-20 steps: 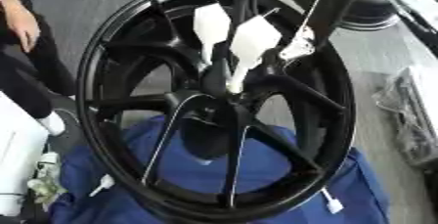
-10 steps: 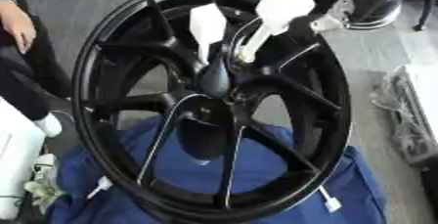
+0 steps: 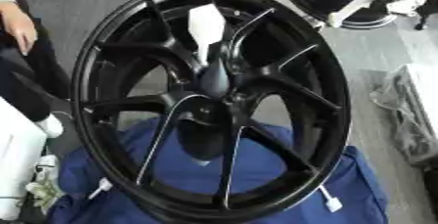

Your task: Pull the pin out of the wheel hub.

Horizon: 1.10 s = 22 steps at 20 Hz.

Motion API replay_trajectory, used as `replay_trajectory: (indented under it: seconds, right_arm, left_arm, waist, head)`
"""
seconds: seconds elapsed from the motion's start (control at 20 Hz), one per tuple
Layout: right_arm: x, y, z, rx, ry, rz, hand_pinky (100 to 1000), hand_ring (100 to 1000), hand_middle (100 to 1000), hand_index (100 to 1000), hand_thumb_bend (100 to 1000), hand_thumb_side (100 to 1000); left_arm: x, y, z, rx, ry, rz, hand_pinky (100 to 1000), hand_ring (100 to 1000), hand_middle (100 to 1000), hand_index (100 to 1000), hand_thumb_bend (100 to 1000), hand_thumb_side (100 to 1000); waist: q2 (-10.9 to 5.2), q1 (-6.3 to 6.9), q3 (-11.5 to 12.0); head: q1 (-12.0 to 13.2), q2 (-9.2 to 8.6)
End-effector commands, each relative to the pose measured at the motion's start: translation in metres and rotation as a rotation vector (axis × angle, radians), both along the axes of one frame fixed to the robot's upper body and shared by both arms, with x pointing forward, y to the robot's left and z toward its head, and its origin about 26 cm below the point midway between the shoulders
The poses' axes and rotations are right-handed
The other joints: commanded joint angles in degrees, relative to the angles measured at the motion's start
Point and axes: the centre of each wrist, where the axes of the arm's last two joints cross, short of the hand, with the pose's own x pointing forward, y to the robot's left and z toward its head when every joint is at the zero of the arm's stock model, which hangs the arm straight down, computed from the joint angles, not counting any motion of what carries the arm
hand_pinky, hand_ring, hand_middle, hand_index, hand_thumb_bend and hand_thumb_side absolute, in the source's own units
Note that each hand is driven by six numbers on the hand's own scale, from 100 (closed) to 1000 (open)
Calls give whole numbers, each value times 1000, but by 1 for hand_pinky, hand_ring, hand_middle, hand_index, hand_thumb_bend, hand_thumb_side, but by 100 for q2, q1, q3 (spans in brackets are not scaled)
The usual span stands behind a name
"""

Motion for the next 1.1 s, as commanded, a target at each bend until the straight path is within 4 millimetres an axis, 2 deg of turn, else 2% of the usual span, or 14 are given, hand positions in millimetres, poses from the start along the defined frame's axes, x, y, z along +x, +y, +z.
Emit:
replay_trajectory:
  seconds: [0.05,0.25,0.3,0.45,0.6,0.75,1.0,1.1]
  right_arm:
    - [-10,-31,12,-39,-45,-152,769,602,466,544,402,100]
    - [-10,-58,-3,-44,1,-285,780,635,525,612,451,100]
    - [-10,-64,-6,-45,11,-317,792,670,581,665,477,100]
    - [-10,-77,-13,-63,51,-395,824,764,727,774,554,208]
    - [-9,-84,-15,-67,59,-449,836,796,769,807,582,253]
    - [-9,-88,-19,-62,55,-487,842,811,794,825,631,317]
    - [-6,-86,-18,29,-21,-461,828,772,763,796,630,317]
    - [-3,-82,-18,104,-80,-435,814,736,730,770,553,314]
  left_arm:
    - [-1,6,9,24,-25,17,700,802,708,714,207,893]
    - [-2,8,9,24,-24,23,700,803,708,714,207,894]
    - [-2,8,9,24,-25,24,700,803,708,714,207,894]
    - [-2,8,9,24,-27,25,700,803,709,714,206,894]
    - [-2,8,9,23,-27,24,701,804,709,714,205,895]
    - [-2,8,8,23,-23,25,701,805,710,714,205,898]
    - [-2,8,8,21,-25,22,701,805,710,714,205,897]
    - [-2,7,8,20,-25,20,702,806,710,714,204,898]
  waist:
    - [-105,28,-27]
    - [-113,15,-43]
    - [-114,14,-44]
    - [-116,16,-44]
    - [-112,23,-42]
    - [-107,26,-41]
    - [-112,27,-46]
    - [-112,30,-37]
  head:
    - [46,-27]
    - [58,-25]
    - [56,-24]
    - [50,-19]
    - [51,-37]
    - [48,-34]
    - [36,-38]
    - [31,-55]
